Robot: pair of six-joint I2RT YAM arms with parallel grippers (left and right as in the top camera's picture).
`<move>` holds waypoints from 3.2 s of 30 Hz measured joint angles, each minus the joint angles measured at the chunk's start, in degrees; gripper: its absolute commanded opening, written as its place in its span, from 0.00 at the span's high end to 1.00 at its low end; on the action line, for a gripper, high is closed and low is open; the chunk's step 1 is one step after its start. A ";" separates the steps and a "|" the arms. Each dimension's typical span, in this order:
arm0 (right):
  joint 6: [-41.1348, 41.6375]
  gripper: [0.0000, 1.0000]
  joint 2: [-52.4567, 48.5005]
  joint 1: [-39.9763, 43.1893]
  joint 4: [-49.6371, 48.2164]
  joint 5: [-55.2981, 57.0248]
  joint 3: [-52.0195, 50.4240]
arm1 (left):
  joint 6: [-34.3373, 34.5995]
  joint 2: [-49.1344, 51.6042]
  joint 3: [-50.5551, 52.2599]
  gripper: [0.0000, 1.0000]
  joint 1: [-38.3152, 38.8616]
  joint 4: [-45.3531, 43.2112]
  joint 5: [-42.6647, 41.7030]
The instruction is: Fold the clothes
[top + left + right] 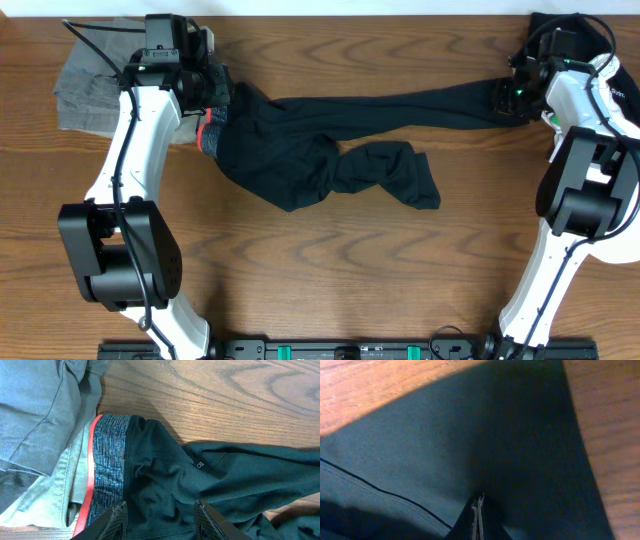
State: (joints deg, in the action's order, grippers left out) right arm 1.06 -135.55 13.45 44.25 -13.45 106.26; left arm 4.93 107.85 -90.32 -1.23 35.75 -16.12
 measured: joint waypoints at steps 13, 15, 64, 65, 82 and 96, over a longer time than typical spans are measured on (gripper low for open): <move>-0.31 0.95 -0.13 11.32 1.64 -1.22 0.61 | 0.00 0.11 0.00 0.55 0.00 -1.99 0.00; -0.66 0.92 -0.52 12.02 2.60 -1.46 1.60 | 0.00 0.57 0.00 0.55 0.02 -2.60 -0.04; -2.95 0.45 8.50 -26.51 52.59 2.99 24.65 | -0.42 -3.48 0.46 0.46 -0.11 34.84 7.15; -1.95 0.45 11.67 -27.15 52.39 4.42 21.94 | -0.39 -4.48 0.81 0.47 -0.11 34.77 7.28; 8.37 0.58 31.89 -28.15 21.55 5.75 -31.98 | 1.09 -14.45 1.81 0.46 -0.11 27.28 10.58; 13.77 0.53 31.89 -27.91 3.54 12.35 -46.27 | 1.09 -14.34 1.81 0.46 -0.11 25.40 10.58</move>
State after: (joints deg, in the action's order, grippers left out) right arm 14.83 -103.66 -14.46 47.79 -1.10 59.99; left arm 6.02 93.51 -88.51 -1.34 61.14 -5.54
